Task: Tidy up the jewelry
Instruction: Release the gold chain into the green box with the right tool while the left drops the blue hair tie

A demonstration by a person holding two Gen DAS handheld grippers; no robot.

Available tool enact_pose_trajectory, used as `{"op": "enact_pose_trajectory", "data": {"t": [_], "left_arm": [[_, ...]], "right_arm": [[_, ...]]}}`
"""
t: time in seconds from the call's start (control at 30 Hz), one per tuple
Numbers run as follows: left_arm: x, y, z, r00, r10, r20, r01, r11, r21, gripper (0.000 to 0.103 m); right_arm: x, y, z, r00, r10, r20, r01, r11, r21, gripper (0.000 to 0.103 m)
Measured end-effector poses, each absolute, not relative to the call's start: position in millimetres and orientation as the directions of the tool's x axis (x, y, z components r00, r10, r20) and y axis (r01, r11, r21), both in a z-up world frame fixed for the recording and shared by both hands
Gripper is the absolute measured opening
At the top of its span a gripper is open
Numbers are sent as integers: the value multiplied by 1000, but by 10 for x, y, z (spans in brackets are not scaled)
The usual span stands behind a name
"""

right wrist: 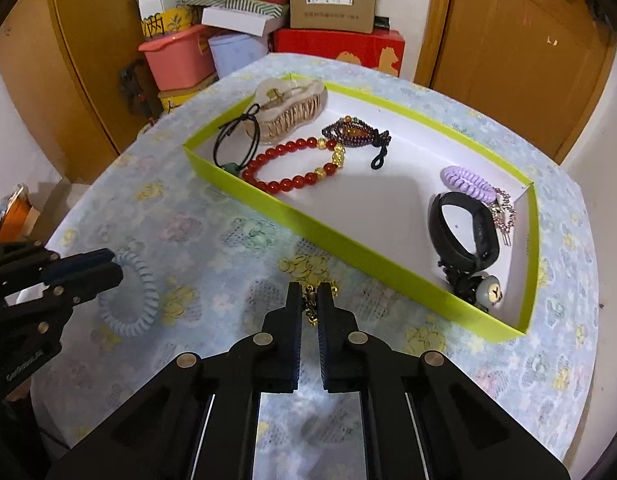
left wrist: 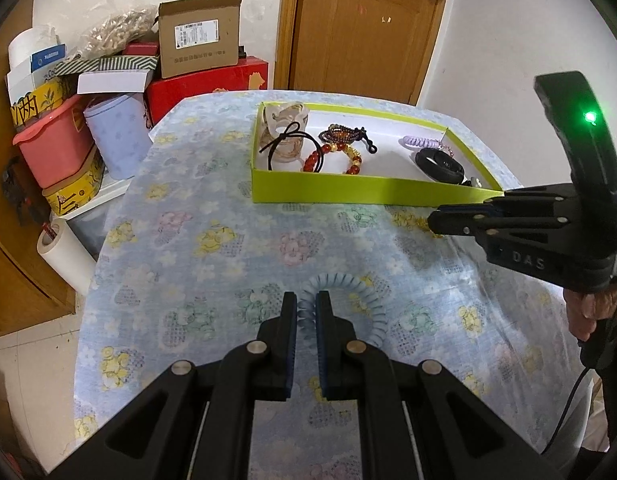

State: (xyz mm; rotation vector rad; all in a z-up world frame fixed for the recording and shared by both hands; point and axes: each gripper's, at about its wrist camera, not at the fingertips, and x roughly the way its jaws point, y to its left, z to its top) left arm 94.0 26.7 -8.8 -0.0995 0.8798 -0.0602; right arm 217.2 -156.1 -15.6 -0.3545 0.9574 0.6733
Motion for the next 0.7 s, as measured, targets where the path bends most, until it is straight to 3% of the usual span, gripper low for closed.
{"op": "enact_pose_trajectory", "data": {"t": [0.7], "left_arm": [[964,69,269,671,-119,-732,48,992,-118,9]], "right_arm": [[1914,-2083,283,434,503,-747,-647,751,130,7]]}}
